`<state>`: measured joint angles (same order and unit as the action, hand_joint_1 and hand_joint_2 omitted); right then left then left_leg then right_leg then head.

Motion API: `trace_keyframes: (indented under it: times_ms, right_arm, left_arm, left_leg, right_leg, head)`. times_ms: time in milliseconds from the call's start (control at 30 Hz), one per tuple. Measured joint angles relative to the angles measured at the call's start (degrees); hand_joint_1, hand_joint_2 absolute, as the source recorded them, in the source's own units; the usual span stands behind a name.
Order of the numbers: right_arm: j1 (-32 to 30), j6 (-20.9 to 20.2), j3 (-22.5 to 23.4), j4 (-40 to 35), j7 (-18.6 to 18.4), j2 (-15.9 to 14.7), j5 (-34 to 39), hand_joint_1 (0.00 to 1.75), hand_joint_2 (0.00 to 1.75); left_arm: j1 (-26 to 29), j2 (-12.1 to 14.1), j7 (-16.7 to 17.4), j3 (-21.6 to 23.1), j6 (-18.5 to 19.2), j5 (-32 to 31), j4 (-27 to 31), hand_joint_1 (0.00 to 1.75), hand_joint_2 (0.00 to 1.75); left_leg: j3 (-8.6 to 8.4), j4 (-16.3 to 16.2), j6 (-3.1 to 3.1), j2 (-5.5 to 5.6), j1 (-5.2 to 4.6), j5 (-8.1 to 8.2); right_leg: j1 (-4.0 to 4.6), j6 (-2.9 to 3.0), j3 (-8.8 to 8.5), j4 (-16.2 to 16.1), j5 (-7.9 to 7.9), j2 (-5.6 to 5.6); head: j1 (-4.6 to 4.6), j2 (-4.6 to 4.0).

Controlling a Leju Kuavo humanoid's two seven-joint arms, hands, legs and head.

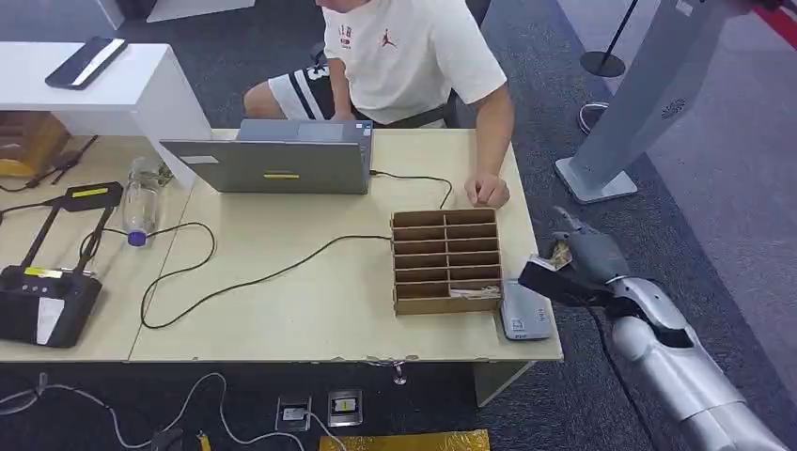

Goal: Pass the card to the sensor for recognition and then transmit it.

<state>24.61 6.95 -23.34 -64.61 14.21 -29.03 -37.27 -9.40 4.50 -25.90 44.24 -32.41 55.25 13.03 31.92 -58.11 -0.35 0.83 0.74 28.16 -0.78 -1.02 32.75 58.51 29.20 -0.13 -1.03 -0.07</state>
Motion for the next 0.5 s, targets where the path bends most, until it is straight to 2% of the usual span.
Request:
trace_keyframes:
  times_ms: [500]
  right_arm:
    - [-2.1,-0.2,-1.1,-2.8,-1.7,-0.4,1.2,1.75,1.75]
  left_arm:
    - [0.0,0.0,0.0,0.0,0.1,0.0,0.0,0.00,1.75]
  left_leg:
    - [0.00,0.0,0.00,0.00,0.00,0.00]
  right_leg:
    - [0.00,0.00,0.01,0.0,0.00,0.01]
  head:
    - [0.02,0.00]
